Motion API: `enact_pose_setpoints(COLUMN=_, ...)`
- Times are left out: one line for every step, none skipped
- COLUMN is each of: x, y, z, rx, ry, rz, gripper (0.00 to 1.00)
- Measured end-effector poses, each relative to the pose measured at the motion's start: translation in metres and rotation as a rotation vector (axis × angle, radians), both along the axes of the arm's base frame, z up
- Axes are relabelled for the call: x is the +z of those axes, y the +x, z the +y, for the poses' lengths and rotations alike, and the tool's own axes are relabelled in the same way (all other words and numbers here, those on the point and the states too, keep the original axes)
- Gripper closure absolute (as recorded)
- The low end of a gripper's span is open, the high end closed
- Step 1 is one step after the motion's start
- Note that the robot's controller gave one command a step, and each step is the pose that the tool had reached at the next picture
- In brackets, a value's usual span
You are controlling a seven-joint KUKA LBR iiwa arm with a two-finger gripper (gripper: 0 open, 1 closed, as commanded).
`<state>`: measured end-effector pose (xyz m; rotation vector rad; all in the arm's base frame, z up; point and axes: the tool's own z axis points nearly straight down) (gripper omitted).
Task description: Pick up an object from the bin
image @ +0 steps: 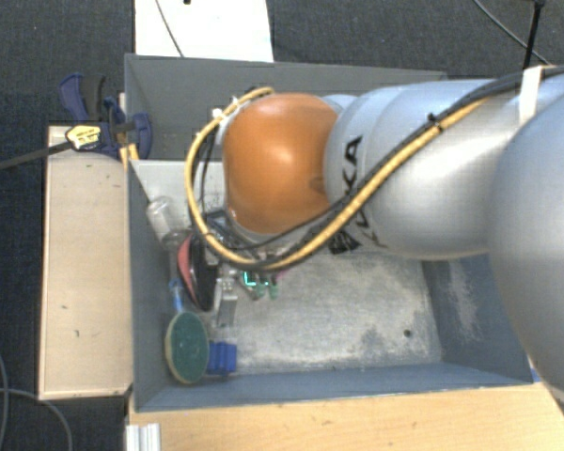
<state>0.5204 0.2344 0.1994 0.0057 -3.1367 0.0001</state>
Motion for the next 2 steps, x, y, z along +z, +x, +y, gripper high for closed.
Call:
enact_pose_setpoints(x=-0.123, y=0.022, z=-0.047, rx=0.042, ry=-0.002, rz=-0.002, gripper=0.0)
enact_pose_setpoints(x=-0.129, y=0.073, z=-0.005, rx=-0.007, ry=0.003, rz=-0.01, gripper=0.0)
